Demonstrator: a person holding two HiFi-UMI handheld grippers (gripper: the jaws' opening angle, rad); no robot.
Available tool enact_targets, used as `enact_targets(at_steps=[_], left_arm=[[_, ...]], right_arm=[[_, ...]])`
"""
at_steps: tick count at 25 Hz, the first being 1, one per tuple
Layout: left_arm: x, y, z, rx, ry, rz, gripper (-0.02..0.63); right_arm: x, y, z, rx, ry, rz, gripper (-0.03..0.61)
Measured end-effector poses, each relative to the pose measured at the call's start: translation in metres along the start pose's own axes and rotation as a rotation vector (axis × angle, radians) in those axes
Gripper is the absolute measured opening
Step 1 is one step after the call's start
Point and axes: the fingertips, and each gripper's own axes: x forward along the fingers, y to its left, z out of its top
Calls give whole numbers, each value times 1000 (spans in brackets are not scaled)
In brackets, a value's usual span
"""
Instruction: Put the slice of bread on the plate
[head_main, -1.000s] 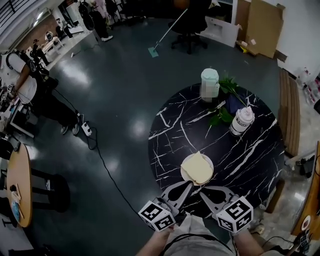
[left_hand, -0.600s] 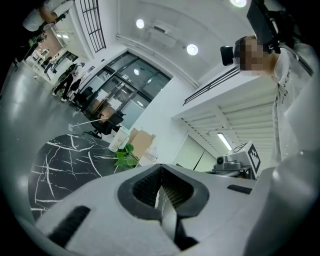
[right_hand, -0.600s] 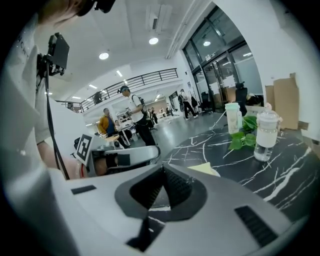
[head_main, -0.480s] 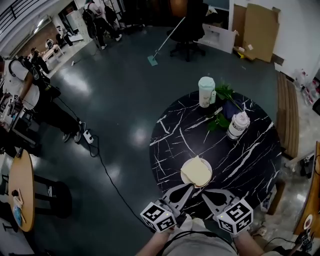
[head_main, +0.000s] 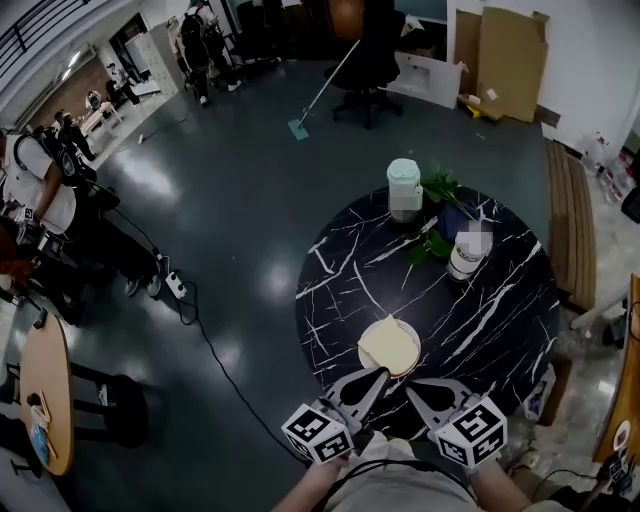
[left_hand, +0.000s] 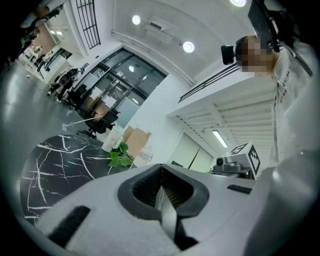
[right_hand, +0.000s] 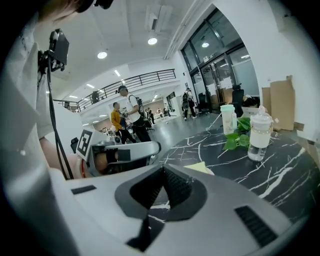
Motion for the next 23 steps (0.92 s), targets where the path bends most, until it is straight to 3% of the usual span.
enact_targets(at_steps=[23], left_arm=[[-1, 10, -10, -36, 22, 29, 8]], right_arm=[[7, -11, -9, -11, 44, -10, 9]])
